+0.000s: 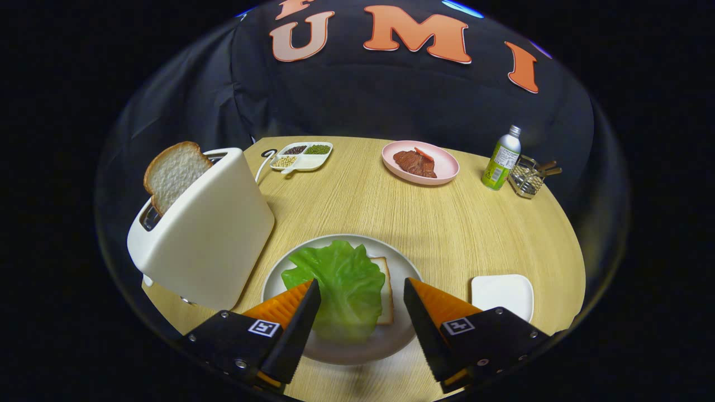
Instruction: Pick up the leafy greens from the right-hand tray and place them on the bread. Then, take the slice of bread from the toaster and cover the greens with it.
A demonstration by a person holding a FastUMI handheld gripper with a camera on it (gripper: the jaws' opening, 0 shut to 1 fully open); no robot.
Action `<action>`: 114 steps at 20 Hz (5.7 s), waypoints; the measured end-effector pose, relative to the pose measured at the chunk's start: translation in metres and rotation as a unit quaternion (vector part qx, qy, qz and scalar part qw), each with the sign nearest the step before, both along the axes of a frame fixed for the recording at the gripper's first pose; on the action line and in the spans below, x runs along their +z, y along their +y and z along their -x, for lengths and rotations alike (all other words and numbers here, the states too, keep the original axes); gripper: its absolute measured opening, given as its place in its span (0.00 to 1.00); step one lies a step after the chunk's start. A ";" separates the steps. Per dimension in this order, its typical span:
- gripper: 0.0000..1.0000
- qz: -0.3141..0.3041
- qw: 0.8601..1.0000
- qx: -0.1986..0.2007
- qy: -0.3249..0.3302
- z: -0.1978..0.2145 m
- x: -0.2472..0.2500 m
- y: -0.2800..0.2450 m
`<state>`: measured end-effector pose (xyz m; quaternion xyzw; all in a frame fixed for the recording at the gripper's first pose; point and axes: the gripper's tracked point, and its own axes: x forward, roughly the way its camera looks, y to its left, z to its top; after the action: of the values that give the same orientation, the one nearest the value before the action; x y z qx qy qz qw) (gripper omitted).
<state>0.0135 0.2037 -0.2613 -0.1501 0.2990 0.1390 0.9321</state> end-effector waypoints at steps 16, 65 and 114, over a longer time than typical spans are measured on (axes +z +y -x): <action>0.98 -0.024 0.998 0.040 -0.046 0.041 0.105 0.112; 0.08 -0.069 0.995 0.048 -0.055 0.044 0.154 0.206; 0.62 -0.043 0.991 -0.061 0.112 -0.018 -0.038 -0.046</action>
<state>0.0313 0.1581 -0.2996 -0.0747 0.4042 0.1106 0.9049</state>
